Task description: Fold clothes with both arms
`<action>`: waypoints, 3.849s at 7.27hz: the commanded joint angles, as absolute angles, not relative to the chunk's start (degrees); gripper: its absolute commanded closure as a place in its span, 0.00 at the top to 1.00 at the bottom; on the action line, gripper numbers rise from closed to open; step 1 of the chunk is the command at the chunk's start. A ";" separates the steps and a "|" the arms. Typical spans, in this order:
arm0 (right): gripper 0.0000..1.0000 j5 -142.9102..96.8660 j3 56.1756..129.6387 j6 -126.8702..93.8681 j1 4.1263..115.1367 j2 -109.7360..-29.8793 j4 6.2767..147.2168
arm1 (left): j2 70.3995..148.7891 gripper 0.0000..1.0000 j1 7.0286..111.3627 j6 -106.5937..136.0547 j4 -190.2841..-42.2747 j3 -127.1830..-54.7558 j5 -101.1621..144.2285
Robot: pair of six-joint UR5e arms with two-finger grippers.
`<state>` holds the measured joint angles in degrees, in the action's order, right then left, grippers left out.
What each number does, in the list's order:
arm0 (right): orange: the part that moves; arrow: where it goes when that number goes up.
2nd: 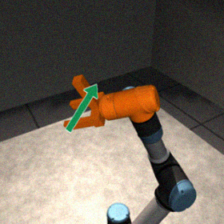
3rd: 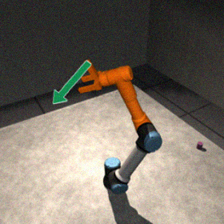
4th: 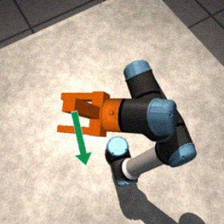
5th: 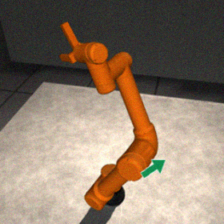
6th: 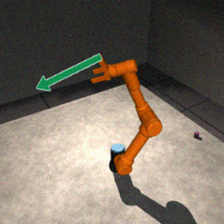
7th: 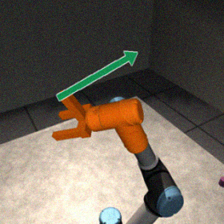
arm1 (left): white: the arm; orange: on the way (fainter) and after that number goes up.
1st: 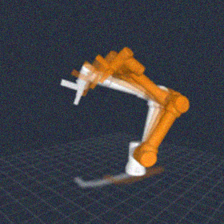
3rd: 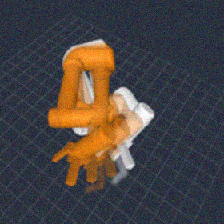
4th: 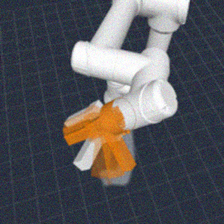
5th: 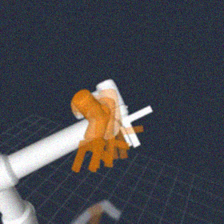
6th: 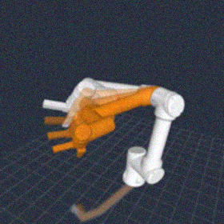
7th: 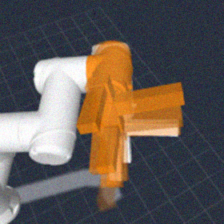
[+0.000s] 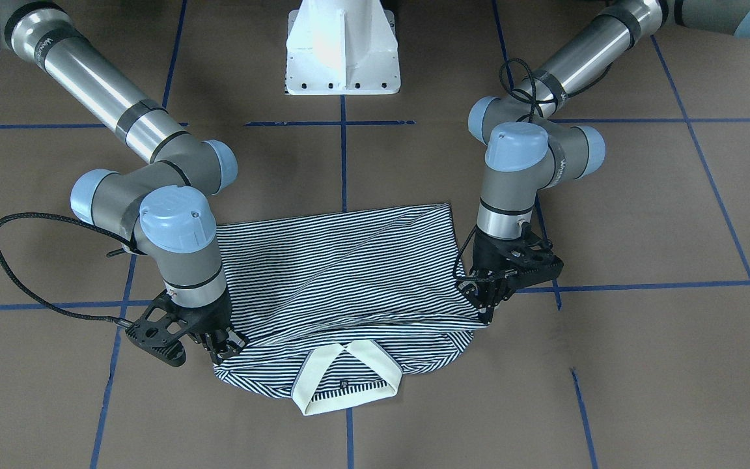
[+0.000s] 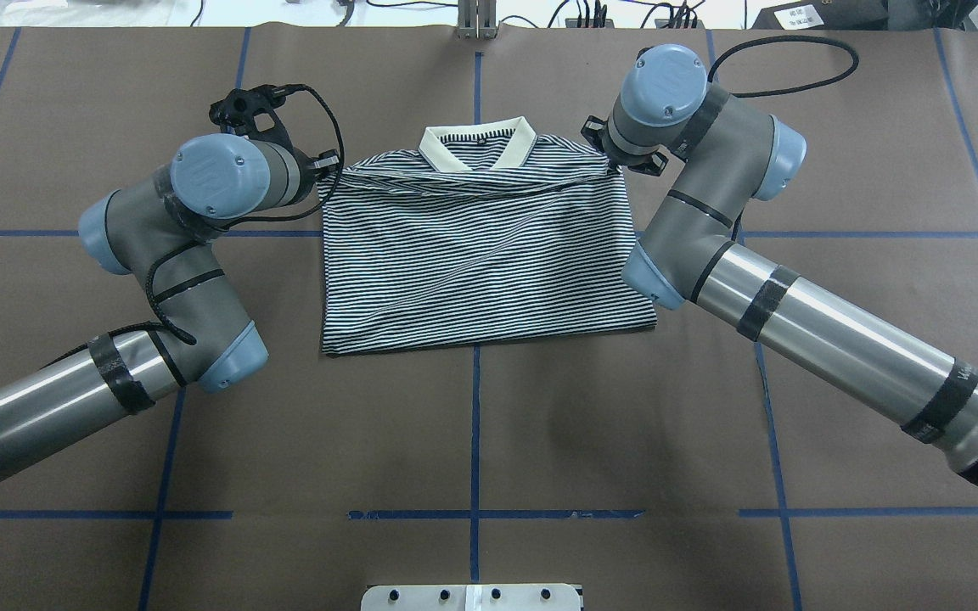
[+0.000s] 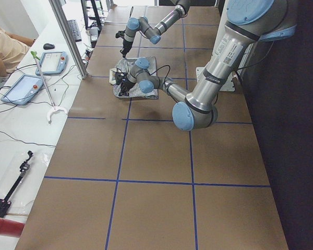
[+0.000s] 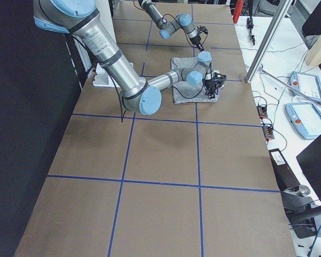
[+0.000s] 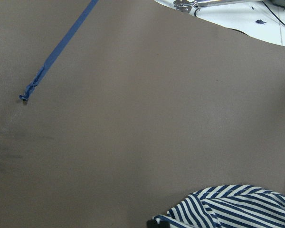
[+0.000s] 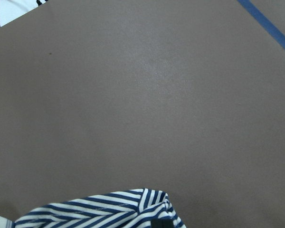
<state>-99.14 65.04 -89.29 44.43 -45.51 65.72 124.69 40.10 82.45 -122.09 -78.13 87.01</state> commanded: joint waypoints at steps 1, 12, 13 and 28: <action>0.12 -99.05 65.04 -89.21 44.30 -45.70 65.65 | 124.63 0.16 40.43 82.18 -122.52 -77.61 87.01; 0.68 -97.41 99.66 -104.32 32.63 -72.07 62.13 | 123.31 0.43 40.61 82.79 -128.85 -78.14 87.63; 0.68 -97.30 99.67 -104.33 32.43 -72.94 62.23 | 123.31 0.43 40.52 82.79 -128.85 -78.13 87.63; 0.00 -96.85 125.35 -106.59 20.17 -96.52 62.40 | 120.15 0.43 39.73 86.73 -128.41 -85.66 88.24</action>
<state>-96.91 116.75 -104.61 25.42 -88.11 62.40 120.33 39.88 85.19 -128.92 -82.83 87.73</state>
